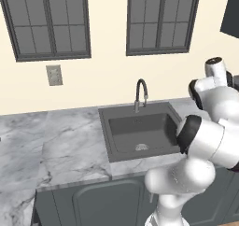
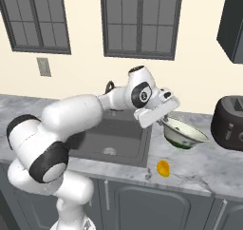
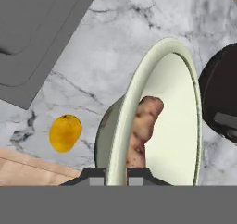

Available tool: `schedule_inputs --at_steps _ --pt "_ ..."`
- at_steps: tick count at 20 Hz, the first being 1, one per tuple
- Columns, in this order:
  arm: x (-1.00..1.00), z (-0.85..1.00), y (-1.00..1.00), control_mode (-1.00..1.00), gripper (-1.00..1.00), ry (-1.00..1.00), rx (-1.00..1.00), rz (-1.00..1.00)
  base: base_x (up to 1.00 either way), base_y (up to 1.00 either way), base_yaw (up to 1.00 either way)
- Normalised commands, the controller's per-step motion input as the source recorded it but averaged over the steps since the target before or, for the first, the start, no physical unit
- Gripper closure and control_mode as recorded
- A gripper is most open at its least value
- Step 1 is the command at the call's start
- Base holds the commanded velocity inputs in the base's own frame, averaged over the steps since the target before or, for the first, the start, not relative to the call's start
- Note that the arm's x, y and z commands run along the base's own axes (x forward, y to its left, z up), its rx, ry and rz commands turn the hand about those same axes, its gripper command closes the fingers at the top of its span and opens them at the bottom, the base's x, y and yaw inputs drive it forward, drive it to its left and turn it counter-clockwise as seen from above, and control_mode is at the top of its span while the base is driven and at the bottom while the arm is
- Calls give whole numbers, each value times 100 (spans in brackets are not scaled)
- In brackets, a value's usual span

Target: Pick the potato from the sink and place it in the bowl. Then pick the bowl and place it in the microwave. Then close the microwave door and press the start button.

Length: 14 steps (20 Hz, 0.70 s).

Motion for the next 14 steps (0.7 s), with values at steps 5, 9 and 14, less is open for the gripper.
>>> schedule_inputs --at_steps 5,9,14 --pt "-57 100 61 -100 100 -34 -6 31 0 0 0" --pt "-21 100 69 -100 100 -19 -2 40 0 0 0" --pt "-10 81 77 -100 100 -16 0 44 0 0 0"
